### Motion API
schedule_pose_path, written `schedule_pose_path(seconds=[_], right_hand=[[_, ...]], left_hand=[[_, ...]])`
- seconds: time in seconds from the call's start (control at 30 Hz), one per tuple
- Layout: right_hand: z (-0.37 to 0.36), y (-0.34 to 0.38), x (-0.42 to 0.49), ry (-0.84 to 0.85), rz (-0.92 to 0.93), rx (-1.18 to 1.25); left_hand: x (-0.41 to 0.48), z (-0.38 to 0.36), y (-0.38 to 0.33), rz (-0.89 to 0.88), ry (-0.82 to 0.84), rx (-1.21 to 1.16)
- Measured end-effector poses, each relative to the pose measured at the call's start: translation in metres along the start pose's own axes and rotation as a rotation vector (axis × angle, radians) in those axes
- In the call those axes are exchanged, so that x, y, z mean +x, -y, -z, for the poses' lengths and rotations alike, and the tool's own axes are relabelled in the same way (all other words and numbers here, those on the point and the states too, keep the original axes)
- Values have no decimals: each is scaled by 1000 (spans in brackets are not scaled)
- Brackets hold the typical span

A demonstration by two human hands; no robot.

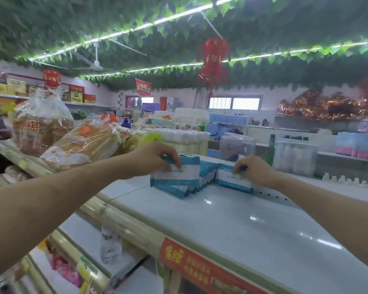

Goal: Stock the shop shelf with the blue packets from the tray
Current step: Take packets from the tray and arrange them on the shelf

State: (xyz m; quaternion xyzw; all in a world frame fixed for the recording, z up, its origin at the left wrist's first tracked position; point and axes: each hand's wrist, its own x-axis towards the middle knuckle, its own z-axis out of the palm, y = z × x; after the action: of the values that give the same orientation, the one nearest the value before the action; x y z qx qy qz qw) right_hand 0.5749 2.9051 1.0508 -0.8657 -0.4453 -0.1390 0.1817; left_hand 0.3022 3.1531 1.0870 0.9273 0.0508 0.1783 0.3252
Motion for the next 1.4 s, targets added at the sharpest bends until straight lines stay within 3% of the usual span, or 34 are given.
schedule_pose_path(seconds=[0.3,0.43,0.57,0.67,0.8,0.93,1.07,1.4], right_hand=[[-28,-6,26,17,143,-197],[-31,-15,27,9,276,-445],[-24,-21,21,29,247,-537],[-6,-25,13,10,221,-435],[28,-38,-5,-216,145,-227],[59,-52,-27,-292,64,-174],[81,-56,-45,-287,61,-155],[83,-39,-48,-281,165,-214]], left_hand=[[45,-16,-15,-53,14,39],[68,-21,-18,-88,36,14],[89,-29,-24,-145,59,21],[109,-40,-26,-194,86,15],[142,-64,-30,-275,113,33],[171,-96,-22,-306,207,51],[190,-121,-6,-357,269,198],[214,-138,-9,-487,223,347]])
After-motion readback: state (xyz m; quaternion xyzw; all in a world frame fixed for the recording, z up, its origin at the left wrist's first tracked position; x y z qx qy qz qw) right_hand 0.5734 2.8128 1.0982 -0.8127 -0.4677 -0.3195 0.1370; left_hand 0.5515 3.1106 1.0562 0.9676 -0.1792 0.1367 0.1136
